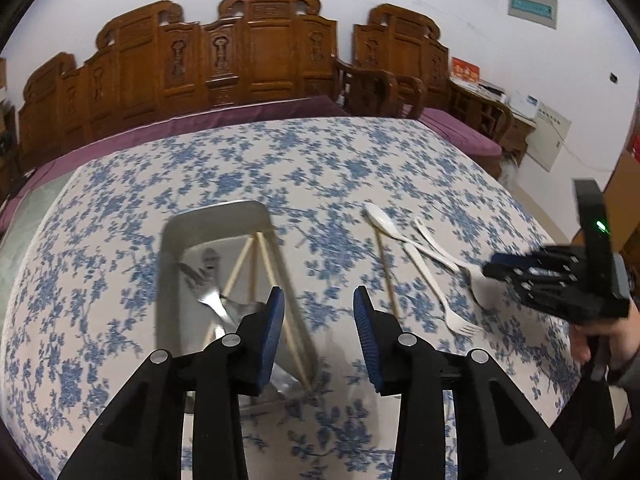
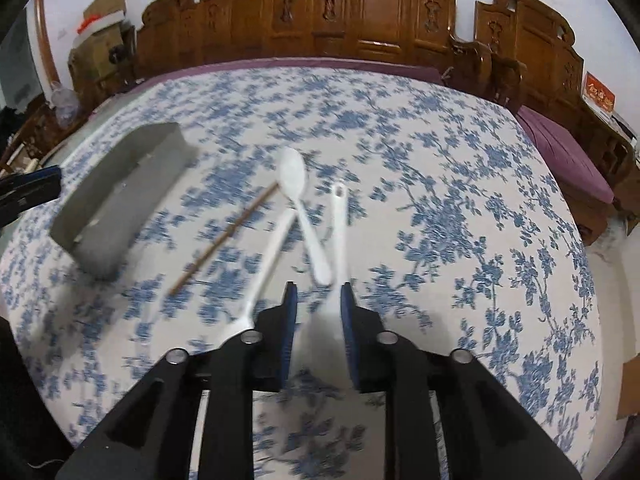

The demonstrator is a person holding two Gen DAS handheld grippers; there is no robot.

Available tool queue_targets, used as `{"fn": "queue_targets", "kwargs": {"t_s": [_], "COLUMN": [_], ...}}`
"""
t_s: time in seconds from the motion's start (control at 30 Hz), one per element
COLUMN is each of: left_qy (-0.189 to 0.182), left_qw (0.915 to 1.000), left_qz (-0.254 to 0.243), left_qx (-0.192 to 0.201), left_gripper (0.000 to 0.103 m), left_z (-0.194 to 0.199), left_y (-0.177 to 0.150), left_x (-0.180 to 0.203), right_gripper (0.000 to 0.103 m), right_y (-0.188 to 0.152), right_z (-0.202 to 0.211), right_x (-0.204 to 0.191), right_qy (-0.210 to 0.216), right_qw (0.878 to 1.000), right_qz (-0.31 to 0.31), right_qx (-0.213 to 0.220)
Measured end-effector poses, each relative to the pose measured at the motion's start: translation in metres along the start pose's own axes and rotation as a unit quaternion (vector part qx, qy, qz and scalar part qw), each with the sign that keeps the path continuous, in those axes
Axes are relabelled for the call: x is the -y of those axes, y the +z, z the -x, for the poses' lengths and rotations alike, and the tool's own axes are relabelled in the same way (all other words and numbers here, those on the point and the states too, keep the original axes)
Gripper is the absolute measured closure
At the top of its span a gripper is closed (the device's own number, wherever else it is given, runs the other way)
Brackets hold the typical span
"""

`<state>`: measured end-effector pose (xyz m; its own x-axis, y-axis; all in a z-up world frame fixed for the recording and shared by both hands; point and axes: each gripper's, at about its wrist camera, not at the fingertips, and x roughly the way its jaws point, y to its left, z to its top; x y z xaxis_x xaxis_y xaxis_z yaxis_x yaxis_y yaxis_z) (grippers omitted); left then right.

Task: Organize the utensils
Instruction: 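Grasp a white plastic spoon with the right tool while the left tool returns to the pile, then grasp a white plastic fork with the left tool while the right tool lifts the white spoon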

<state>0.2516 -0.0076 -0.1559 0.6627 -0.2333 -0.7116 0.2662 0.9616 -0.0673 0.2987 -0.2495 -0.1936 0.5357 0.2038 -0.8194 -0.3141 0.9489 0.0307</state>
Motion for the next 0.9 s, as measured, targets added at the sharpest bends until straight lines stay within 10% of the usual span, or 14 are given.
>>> {"fn": "queue_targets", "kwargs": {"t_s": [0.6,0.9], "left_qy": [-0.01,-0.005], "left_qw": [0.9983,0.9976], "left_qz": [-0.047,-0.055], "left_qx": [-0.033,-0.043], "left_gripper": [0.066,0.066], "left_z": [-0.022,-0.026], "left_y": [-0.022,-0.027], "left_x": [0.055,0.07], "right_gripper": [0.07,0.092], "right_y": [0.011,0.015], "right_z": [-0.048,-0.049], "right_x": [0.018,0.019], "right_qy": [-0.003,-0.014], "right_qw": [0.996,0.993], "right_qz": [0.007,0.018], "right_qx": [-0.084,-0.115]}}
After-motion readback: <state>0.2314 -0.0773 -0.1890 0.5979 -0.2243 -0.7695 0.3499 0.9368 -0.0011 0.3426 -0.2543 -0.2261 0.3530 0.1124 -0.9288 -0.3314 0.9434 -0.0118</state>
